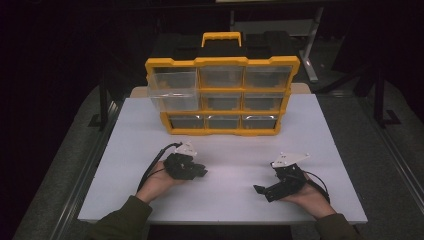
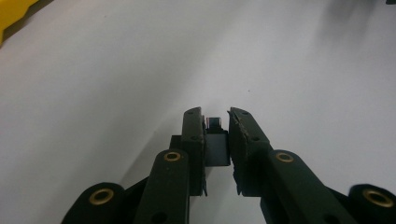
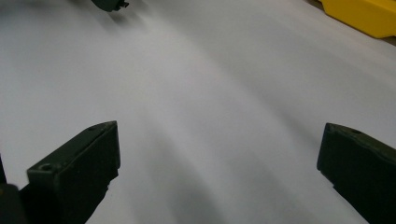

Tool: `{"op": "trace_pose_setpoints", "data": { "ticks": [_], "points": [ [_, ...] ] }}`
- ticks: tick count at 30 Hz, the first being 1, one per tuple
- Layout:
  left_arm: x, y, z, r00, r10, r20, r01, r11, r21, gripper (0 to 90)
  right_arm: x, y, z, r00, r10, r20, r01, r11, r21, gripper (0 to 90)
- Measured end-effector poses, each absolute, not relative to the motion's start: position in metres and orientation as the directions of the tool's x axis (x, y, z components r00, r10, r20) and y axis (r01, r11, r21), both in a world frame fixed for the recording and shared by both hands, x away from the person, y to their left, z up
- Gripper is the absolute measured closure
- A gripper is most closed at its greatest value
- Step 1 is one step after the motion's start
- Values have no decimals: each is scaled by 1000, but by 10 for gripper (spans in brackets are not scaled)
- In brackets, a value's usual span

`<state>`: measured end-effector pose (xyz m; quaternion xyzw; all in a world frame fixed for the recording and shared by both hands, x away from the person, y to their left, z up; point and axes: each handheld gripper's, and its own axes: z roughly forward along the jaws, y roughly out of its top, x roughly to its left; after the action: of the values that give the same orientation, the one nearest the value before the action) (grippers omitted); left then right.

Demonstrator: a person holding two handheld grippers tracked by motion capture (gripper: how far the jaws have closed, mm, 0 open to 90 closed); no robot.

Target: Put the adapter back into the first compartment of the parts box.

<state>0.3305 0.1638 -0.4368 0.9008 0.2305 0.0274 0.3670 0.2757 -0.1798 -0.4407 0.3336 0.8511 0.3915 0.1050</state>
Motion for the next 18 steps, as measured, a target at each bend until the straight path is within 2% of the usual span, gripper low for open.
{"op": "trace_pose_setpoints", "data": {
  "ticks": [18],
  "points": [
    [332,187,-426,879,457,-138,419,-599,683,762,276,-180,-441,-755,650,88,488,467,738,0]
  ]
}}
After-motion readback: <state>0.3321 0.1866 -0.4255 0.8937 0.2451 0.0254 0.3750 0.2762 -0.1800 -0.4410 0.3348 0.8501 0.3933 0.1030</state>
